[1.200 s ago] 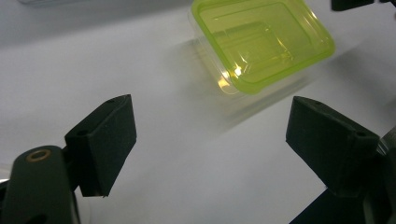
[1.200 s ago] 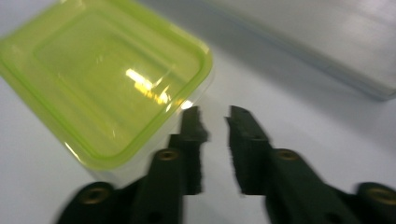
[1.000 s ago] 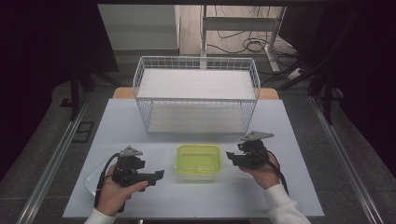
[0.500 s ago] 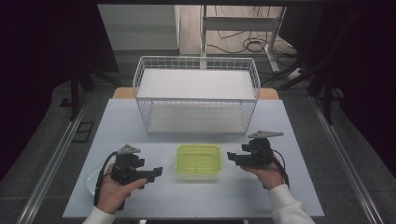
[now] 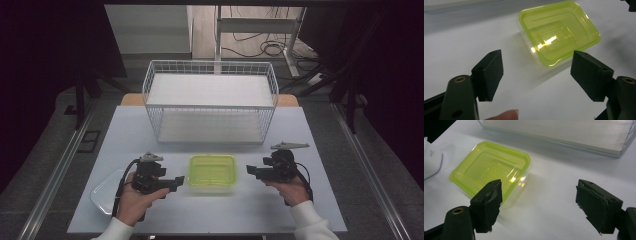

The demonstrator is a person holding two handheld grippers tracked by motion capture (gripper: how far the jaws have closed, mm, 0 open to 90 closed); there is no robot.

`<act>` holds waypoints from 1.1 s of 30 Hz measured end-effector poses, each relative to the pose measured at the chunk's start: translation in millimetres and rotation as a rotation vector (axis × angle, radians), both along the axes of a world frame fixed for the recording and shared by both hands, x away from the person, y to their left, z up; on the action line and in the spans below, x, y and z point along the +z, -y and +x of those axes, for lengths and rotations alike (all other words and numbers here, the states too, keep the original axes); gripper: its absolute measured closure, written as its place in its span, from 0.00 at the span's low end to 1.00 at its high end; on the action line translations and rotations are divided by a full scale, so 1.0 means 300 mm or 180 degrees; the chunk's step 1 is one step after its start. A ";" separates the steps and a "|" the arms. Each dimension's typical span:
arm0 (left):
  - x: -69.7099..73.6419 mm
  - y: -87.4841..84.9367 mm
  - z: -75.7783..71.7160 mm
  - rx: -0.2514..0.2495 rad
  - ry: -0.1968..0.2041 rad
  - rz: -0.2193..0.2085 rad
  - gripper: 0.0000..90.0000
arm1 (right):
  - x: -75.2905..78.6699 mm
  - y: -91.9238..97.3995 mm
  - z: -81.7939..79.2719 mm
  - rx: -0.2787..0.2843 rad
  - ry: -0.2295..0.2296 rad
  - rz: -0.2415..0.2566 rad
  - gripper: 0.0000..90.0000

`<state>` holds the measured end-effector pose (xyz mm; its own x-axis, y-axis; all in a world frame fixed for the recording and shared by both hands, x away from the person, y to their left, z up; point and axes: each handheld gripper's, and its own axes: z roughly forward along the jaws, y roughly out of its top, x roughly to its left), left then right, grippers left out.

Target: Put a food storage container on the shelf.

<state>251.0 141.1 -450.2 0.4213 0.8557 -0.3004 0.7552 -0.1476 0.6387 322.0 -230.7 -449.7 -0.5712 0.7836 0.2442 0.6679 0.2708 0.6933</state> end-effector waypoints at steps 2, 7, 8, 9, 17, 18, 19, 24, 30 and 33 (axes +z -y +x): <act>0.003 0.012 0.003 0.0020 -0.0012 -0.0011 0.29 | 0.006 0.001 -0.006 0.0023 0.0017 0.0008 0.24; 0.014 0.036 0.033 0.0082 -0.0074 -0.0048 0.28 | 0.008 -0.008 0.003 0.0079 -0.0027 0.0040 0.25; 0.015 0.040 0.040 0.0089 -0.0090 -0.0058 0.28 | 0.008 -0.008 0.003 0.0079 -0.0027 0.0040 0.25; 0.017 0.045 0.051 0.0100 -0.0110 -0.0081 0.28 | 0.007 -0.010 0.004 0.0080 -0.0027 0.0041 0.26; 0.009 0.101 0.109 0.0065 -0.0257 -0.0128 0.31 | 0.010 -0.012 0.001 0.0035 -0.0032 0.0129 0.31; 0.005 0.104 0.117 0.0067 -0.0274 -0.0132 0.32 | 0.009 -0.012 0.002 0.0025 -0.0042 0.0138 0.32; 0.001 0.106 0.124 0.0073 -0.0294 -0.0128 0.32 | 0.005 -0.015 0.007 0.0019 -0.0072 0.0174 0.33; -0.022 0.099 0.156 0.0062 -0.0408 -0.0152 0.34 | -0.010 -0.031 0.023 0.0047 -0.0170 0.0222 0.35; -0.051 0.092 0.183 0.0123 -0.0520 -0.0238 0.36 | -0.040 -0.063 0.044 0.0032 -0.0272 0.0207 0.36; -0.070 0.092 0.196 0.0167 -0.0569 -0.0212 0.37 | -0.056 -0.078 0.052 0.0048 -0.0333 0.0176 0.36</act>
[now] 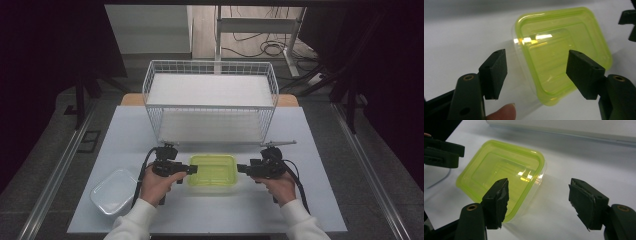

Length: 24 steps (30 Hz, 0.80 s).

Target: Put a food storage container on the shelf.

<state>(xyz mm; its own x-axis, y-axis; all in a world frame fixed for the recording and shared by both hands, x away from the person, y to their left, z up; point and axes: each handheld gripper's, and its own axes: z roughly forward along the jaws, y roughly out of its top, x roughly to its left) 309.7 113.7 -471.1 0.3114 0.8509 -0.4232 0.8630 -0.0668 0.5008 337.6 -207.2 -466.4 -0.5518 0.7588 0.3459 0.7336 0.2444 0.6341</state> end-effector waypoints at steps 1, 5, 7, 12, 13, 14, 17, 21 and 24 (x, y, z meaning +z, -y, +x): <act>-0.012 -0.002 0.008 0.0049 -0.0047 0.0006 0.37 | -0.003 -0.003 0.001 0.0001 -0.0013 0.0002 0.36; -0.030 -0.007 0.017 0.0013 -0.0107 -0.0027 0.40 | -0.013 -0.007 0.008 -0.0009 -0.0040 -0.0029 0.37; -0.039 -0.008 0.021 0.0054 -0.0132 -0.0047 0.41 | -0.020 -0.006 0.015 -0.0034 -0.0053 -0.0014 0.39; -0.055 -0.008 0.033 0.0110 -0.0194 -0.0115 0.46 | -0.037 -0.011 0.025 -0.0021 -0.0107 -0.0003 0.40; -0.057 -0.007 0.035 0.0099 -0.0199 -0.0124 0.48 | -0.042 -0.014 0.028 -0.0015 -0.0124 -0.0006 0.41; -0.058 -0.005 0.037 0.0093 -0.0215 -0.0128 0.48 | -0.045 -0.015 0.029 -0.0004 -0.0139 -0.0007 0.41; -0.067 -0.007 0.041 0.0058 -0.0245 -0.0128 0.51 | -0.054 -0.018 0.037 0.0007 -0.0160 -0.0020 0.42; -0.085 -0.019 0.043 0.0072 -0.0290 -0.0202 0.55 | -0.069 -0.014 0.054 -0.0022 -0.0264 0.0097 0.44; -0.105 -0.028 0.045 0.0077 -0.0343 -0.0298 0.57 | -0.082 -0.023 0.055 -0.0002 -0.0333 0.0146 0.45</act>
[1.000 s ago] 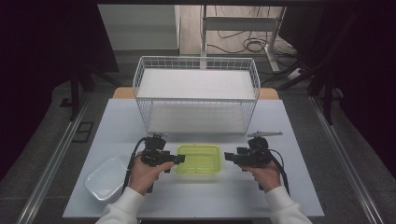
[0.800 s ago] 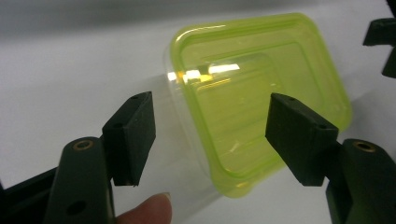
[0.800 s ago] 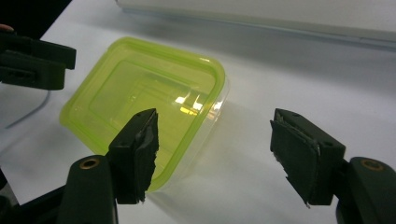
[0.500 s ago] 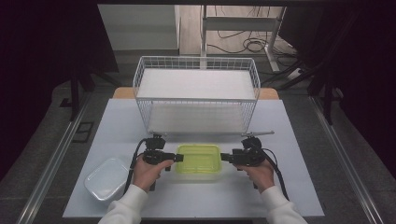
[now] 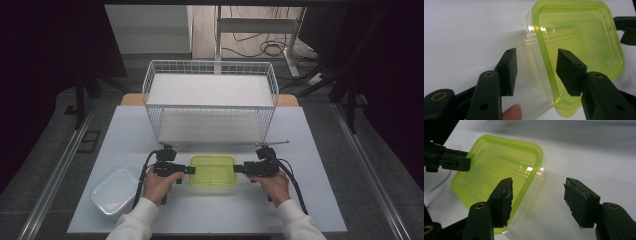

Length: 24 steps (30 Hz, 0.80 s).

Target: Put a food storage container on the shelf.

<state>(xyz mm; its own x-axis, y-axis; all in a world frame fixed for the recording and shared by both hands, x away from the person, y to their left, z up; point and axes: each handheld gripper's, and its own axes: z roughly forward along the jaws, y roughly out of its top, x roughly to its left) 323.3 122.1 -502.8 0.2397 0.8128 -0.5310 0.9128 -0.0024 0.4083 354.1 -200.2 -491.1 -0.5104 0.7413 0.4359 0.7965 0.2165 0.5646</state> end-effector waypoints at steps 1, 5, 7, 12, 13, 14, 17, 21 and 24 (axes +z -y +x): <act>0.000 0.000 0.000 0.0000 0.0000 0.0000 0.58 | -0.003 -0.002 0.001 0.0008 -0.0005 0.0010 0.45; -0.003 -0.006 0.000 -0.0035 0.0005 -0.0064 0.61 | -0.014 -0.011 0.004 0.0007 -0.0076 0.0075 0.48; -0.004 -0.007 0.002 -0.0066 -0.0015 -0.0130 0.65 | -0.029 -0.015 0.011 0.0011 -0.0184 0.0180 0.53; -0.009 -0.011 0.008 -0.0104 -0.0038 -0.0262 0.74 | -0.047 -0.020 0.014 0.0035 -0.0363 0.0335 0.66; -0.009 -0.012 0.009 -0.0112 -0.0046 -0.0280 0.74 | -0.047 -0.020 0.014 0.0035 -0.0363 0.0335 0.66; -0.009 -0.013 0.010 -0.0119 -0.0055 -0.0286 0.76 | -0.052 -0.019 0.013 0.0055 -0.0365 0.0379 0.73; -0.010 -0.016 0.011 -0.0102 -0.0068 -0.0332 0.77 | -0.056 -0.015 0.012 0.0029 -0.0434 0.0486 0.77; 0.005 -0.027 0.002 -0.0001 -0.0077 -0.0593 0.85 | -0.062 0.010 0.010 -0.0080 -0.0587 0.0683 0.83; 0.011 -0.025 -0.001 -0.0050 -0.0049 -0.0567 0.87 | -0.053 0.013 0.006 -0.0092 -0.0544 0.0706 0.86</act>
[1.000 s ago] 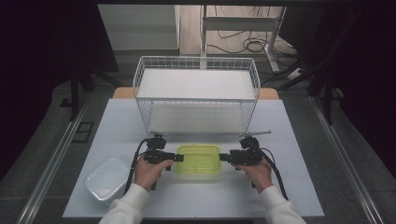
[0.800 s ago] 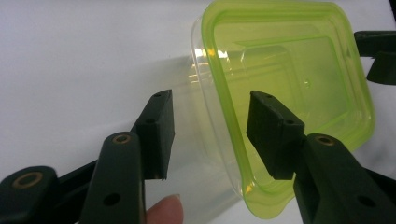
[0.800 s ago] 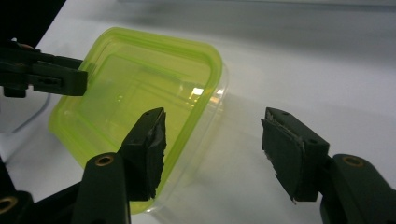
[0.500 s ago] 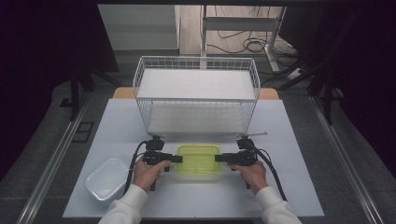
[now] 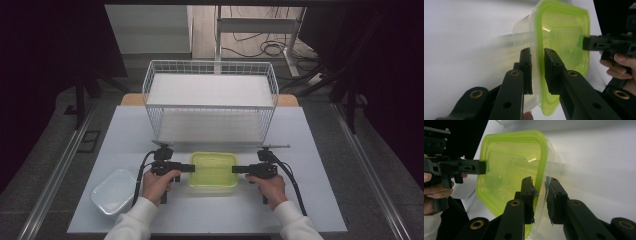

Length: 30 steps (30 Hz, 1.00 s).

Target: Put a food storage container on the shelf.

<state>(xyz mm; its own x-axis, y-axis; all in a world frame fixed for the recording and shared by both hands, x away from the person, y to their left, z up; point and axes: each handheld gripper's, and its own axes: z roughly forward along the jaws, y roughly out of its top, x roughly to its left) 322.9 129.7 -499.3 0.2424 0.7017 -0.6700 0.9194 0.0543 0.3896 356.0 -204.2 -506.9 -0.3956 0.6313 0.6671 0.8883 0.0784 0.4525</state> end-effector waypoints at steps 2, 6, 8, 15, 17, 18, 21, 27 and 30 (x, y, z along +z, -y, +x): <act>0.001 0.004 -0.005 -0.0018 0.0019 0.0019 0.87 | 0.009 0.002 -0.003 -0.0008 0.0079 -0.0013 0.87; 0.013 0.009 -0.014 -0.0004 0.0084 0.0002 0.87 | 0.024 0.005 -0.016 0.0012 0.0149 -0.0056 0.88; 0.023 0.008 -0.018 -0.0024 0.0107 -0.0008 0.87 | 0.045 0.010 -0.029 0.0021 0.0262 -0.0052 0.87; 0.085 0.013 -0.033 -0.0099 0.0262 -0.0060 0.88 | 0.109 0.023 -0.058 0.0039 0.0515 -0.0038 0.87; 0.096 0.014 -0.036 -0.0104 0.0298 -0.0067 0.88 | 0.120 0.024 -0.062 0.0047 0.0558 -0.0047 0.87; 0.104 0.014 -0.038 -0.0105 0.0320 -0.0071 0.88 | 0.132 0.026 -0.067 0.0050 0.0600 -0.0039 0.87; 0.124 0.018 -0.044 -0.0123 0.0377 -0.0040 0.88 | 0.151 0.031 -0.074 0.0060 0.0680 -0.0031 0.87; 0.142 0.018 -0.051 -0.0130 0.0450 -0.0047 0.88 | 0.173 0.033 -0.080 0.0074 0.0769 -0.0035 0.87; 0.157 0.015 -0.056 -0.0126 0.0499 -0.0072 0.88 | 0.192 0.032 -0.084 0.0094 0.0850 -0.0050 0.87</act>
